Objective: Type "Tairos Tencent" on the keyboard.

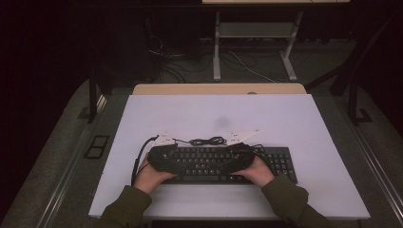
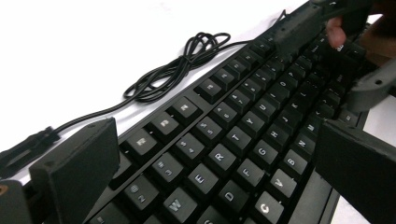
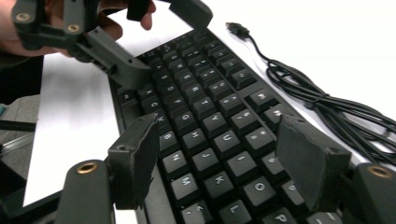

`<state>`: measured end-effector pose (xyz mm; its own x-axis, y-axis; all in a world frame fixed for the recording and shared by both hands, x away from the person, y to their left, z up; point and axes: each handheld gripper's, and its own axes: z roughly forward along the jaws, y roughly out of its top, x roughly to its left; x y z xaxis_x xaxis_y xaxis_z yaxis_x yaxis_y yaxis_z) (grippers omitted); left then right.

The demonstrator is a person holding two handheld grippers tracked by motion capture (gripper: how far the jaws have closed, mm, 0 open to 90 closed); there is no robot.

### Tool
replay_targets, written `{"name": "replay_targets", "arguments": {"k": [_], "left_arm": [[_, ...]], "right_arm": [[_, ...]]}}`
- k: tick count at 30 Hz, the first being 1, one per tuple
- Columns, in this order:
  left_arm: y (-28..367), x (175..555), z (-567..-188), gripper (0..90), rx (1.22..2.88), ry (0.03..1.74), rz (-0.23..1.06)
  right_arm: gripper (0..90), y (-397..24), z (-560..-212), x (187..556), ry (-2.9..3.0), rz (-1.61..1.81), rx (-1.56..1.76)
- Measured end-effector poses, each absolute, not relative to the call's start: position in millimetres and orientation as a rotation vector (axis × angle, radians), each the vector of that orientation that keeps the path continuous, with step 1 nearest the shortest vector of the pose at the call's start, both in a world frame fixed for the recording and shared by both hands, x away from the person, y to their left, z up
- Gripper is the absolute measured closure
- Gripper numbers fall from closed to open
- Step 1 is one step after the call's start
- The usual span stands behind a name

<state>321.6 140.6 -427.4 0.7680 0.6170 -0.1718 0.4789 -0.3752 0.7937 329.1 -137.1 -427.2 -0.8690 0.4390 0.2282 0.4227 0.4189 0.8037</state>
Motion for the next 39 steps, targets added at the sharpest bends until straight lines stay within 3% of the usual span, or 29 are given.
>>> {"name": "replay_targets", "arguments": {"k": [4, 13, 26, 31, 39], "left_arm": [[136.2, 321.8, -427.9, 1.0, 2.045, 0.812, 0.178], [128.8, 322.7, -426.7, 20.5, 2.052, 0.782, 0.144], [121.1, 327.5, -429.6, 73.8, 2.102, 0.729, 0.111], [118.4, 329.1, -429.9, 88.3, 2.116, 0.732, 0.096], [114.7, 331.6, -434.3, 89.1, 2.14, 0.744, 0.089]], "right_arm": [[29.9, -141.0, -427.0, 331.4, 2.621, 1.476, 0.819], [29.8, -147.5, -425.2, 335.1, 2.599, 1.479, 0.835], [29.8, -149.9, -424.5, 336.4, 2.591, 1.48, 0.839], [29.8, -149.4, -424.7, 336.3, 2.592, 1.478, 0.84], [29.8, -150.0, -424.4, 336.6, 2.59, 1.479, 0.837]]}}
